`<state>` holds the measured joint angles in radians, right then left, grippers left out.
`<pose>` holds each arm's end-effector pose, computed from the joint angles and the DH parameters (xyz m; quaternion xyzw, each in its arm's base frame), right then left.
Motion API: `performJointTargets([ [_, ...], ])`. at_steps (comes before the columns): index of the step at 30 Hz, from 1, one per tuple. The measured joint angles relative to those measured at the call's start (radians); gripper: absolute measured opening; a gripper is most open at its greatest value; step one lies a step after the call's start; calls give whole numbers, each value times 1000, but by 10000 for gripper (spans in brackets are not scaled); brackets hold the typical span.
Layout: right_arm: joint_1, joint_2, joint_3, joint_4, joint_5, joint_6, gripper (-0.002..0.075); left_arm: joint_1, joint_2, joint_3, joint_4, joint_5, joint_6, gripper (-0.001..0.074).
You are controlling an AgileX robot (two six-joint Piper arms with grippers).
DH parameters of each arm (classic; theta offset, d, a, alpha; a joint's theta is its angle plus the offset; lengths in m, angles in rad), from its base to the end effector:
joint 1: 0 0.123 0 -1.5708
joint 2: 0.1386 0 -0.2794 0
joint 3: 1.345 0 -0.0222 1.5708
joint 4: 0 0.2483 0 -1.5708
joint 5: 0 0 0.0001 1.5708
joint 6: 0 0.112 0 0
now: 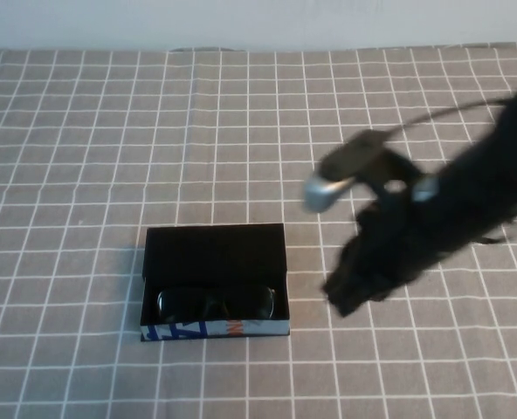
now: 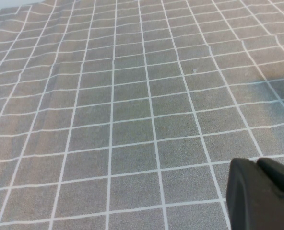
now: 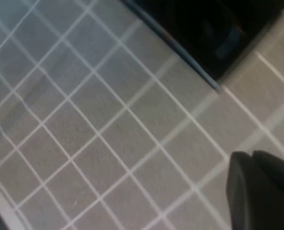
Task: Take glasses out of glasses case
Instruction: Pick up the glasses from the glasses case
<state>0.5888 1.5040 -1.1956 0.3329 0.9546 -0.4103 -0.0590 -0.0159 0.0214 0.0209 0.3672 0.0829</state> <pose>0.2423 0.1977 0.2703 -0.4041 0.8811 0.1680 0.1792 0.0757 -0.0036 0.1680 0.0623 0.7981 0.0160 0.5991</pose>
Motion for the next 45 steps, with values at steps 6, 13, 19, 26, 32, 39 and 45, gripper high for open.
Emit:
performJointTargets([
  [6, 108, 215, -245, -9, 49, -277, -10, 0, 0, 0, 0, 0, 0, -4],
  [13, 146, 420, -453, -22, 149, -523, 81, 0, 0, 0, 0, 0, 0, -4],
  [19, 158, 569, -611, -42, 191, -565, 237, 0, 0, 0, 0, 0, 0, -4],
  [26, 161, 678, -735, -71, 210, -568, 293, 0, 0, 0, 0, 0, 0, -4],
  [32, 161, 716, -761, -80, 210, -568, 296, 0, 0, 0, 0, 0, 0, -4],
  [39, 161, 724, -763, -88, 210, -568, 296, 0, 0, 0, 0, 0, 0, -4],
  [45, 161, 727, -763, -88, 210, -568, 283, 0, 0, 0, 0, 0, 0, -4],
])
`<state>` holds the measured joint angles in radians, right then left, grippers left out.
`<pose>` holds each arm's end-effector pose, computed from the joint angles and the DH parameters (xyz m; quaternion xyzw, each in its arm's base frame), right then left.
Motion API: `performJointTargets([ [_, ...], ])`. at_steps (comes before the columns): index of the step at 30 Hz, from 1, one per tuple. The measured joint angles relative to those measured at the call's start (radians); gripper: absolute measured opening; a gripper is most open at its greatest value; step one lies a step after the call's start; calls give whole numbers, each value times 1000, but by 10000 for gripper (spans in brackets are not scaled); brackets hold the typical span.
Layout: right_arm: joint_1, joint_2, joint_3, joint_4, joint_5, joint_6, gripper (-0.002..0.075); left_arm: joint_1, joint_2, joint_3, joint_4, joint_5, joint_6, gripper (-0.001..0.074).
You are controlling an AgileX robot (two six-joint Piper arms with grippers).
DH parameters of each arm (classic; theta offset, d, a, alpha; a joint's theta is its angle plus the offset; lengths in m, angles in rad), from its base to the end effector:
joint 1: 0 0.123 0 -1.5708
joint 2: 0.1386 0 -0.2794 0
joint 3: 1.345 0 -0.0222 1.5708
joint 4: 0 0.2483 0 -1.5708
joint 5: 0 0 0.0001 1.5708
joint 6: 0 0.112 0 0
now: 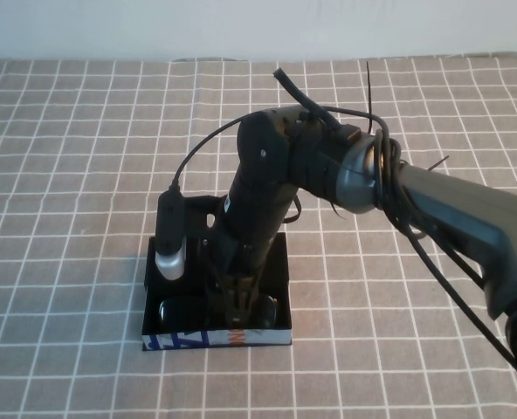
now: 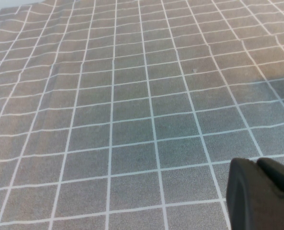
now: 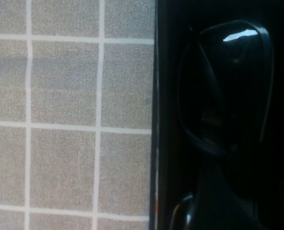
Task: Take glasses out of glasses case
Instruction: Pick up the glasses from the glasses case, then place the glasses on the table
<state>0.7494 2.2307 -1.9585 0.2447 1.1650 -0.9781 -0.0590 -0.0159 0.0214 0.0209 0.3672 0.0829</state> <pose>0.3295 0.3407 0.1878 -0.7269 0.6678 0.1035 0.1220 0.0757 -0.0036 0.1680 0.0623 0.7981 0.0160 0.5991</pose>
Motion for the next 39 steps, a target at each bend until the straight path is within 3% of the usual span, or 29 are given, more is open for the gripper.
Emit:
performJointTargets([
  [14, 0, 45, -6, -7, 0, 0, 260, 0, 0, 0, 0, 0, 0, -4],
  [16, 0, 42, -6, -11, 0, 0, 220, 0, 0, 0, 0, 0, 0, -4],
  [20, 2, 8, -6, -45, 1, 0, 59, 0, 0, 0, 0, 0, 0, -4],
  [24, 2, -60, -6, -88, 5, 49, 41, 0, 0, 0, 0, 0, 0, -4],
  [30, -18, -207, 52, -164, 33, 451, 41, 0, 0, 0, 0, 0, 0, -4],
  [35, -97, -318, 248, -259, -2, 890, 41, 0, 0, 0, 0, 0, 0, -4],
  [39, -178, -383, 449, -262, -129, 1120, 41, 0, 0, 0, 0, 0, 0, -4],
])
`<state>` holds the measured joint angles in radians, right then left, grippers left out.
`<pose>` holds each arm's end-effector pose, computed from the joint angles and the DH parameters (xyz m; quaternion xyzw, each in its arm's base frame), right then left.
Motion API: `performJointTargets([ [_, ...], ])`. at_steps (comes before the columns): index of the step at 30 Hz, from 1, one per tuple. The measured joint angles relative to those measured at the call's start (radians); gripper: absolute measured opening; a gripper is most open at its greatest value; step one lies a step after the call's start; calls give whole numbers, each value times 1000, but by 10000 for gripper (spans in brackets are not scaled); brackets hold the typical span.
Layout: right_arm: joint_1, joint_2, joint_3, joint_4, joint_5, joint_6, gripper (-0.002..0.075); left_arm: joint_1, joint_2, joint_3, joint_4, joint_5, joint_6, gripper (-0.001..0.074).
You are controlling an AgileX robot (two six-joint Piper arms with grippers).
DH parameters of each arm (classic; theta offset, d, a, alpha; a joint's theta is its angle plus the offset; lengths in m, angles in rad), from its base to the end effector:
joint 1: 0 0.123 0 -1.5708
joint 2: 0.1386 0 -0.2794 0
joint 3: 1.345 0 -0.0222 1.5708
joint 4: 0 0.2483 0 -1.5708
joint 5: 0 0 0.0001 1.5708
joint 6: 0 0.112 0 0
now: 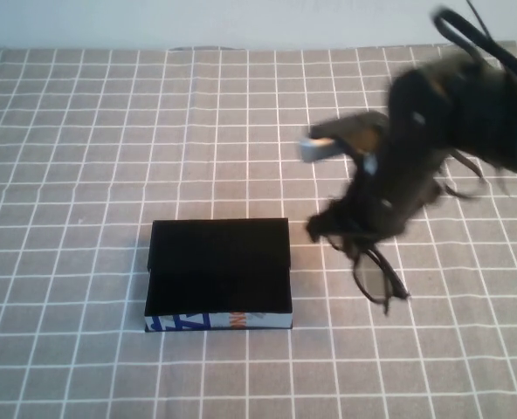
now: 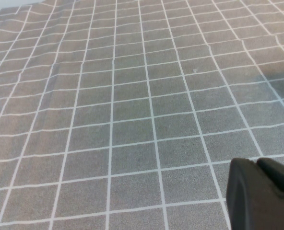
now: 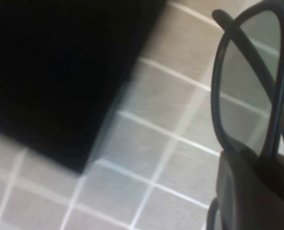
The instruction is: Take glasses out of glasses case
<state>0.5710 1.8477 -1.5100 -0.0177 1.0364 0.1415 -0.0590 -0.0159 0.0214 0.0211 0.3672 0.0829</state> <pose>0.3291 0.2094 0.2311 -0.2143 0.9664 0.0417 0.1354 0.0757 -0.0036 0.1680 0.0623 0.7981 0.0161 0.5991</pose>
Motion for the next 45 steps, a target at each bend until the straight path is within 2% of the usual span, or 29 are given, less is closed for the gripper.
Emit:
performJointTargets([
  [7, -85, -24, 270, 97, -253, 155, 41, 0, 0, 0, 0, 0, 0, -4],
  [13, -85, -19, 318, 131, -320, 208, 47, 0, 0, 0, 0, 0, 0, -5],
  [15, -85, -12, 320, 131, -320, 212, 74, 0, 0, 0, 0, 0, 0, -4],
  [22, -87, -16, 322, 96, -303, 215, 246, 0, 0, 0, 0, 0, 0, -4],
  [28, -94, -111, 322, 42, -218, 219, 279, 0, 0, 0, 0, 0, 0, -4],
  [31, -94, -189, 322, 18, -158, 201, 239, 0, 0, 0, 0, 0, 0, -5],
  [35, -89, -305, 344, 12, -93, 177, 79, 0, 0, 0, 0, 0, 0, -5],
  [37, -75, -383, 377, 10, -81, 172, 24, 0, 0, 0, 0, 0, 0, -4],
  [45, -46, -667, 566, 30, -46, 143, -15, 0, 0, 0, 2, 0, 0, -4],
])
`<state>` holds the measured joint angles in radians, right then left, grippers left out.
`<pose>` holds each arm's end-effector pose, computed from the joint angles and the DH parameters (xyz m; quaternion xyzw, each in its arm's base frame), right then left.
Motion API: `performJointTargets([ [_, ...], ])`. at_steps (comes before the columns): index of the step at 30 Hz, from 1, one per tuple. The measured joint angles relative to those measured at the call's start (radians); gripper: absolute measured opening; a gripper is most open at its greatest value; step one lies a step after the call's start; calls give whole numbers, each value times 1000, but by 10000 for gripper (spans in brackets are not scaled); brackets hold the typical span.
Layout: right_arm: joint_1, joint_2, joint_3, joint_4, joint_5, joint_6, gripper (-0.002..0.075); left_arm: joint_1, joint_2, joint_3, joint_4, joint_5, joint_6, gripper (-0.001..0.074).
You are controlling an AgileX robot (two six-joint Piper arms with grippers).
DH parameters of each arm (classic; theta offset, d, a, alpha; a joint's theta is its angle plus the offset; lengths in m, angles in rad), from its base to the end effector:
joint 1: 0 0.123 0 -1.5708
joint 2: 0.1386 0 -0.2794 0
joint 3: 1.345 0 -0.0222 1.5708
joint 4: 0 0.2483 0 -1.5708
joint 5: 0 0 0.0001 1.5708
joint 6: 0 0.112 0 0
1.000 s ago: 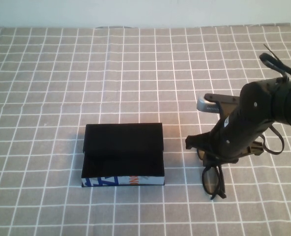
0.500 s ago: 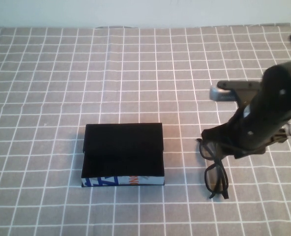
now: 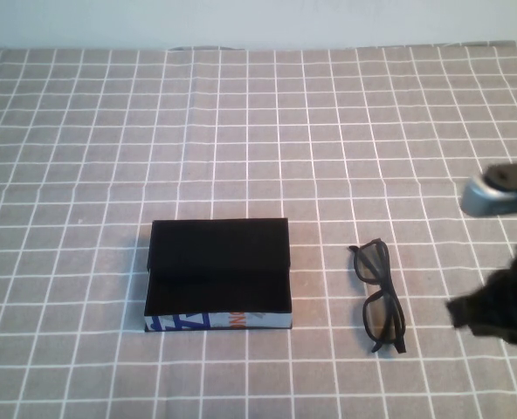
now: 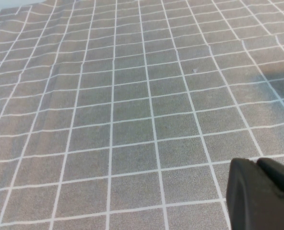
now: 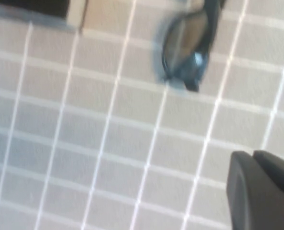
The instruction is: Take glasses out of glasses case
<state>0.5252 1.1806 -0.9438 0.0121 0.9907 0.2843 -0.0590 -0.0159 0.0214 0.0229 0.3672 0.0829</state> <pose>0.1949 0.1143 0.2767 -0.1152 0.9701 0.0893 0.1941 0.0757 -0.0035 0.1680 0.0628 0.7980 0.0169 0.5991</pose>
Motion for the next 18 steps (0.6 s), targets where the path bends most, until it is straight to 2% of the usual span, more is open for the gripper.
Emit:
performJointTargets([
  [4, 0, -92, 46, 4, 12, -13, -16, 0, 0, 0, 2, 0, 0, -4],
  [8, 0, -132, 113, -6, -87, -70, -16, 0, 0, 0, 2, 0, 0, -4],
  [13, -18, -161, 264, -52, -321, -102, -16, 0, 0, 0, 2, 0, 0, -4],
  [18, -162, -274, 472, -69, -652, -107, -18, 0, 0, 0, 2, 0, 0, -5],
])
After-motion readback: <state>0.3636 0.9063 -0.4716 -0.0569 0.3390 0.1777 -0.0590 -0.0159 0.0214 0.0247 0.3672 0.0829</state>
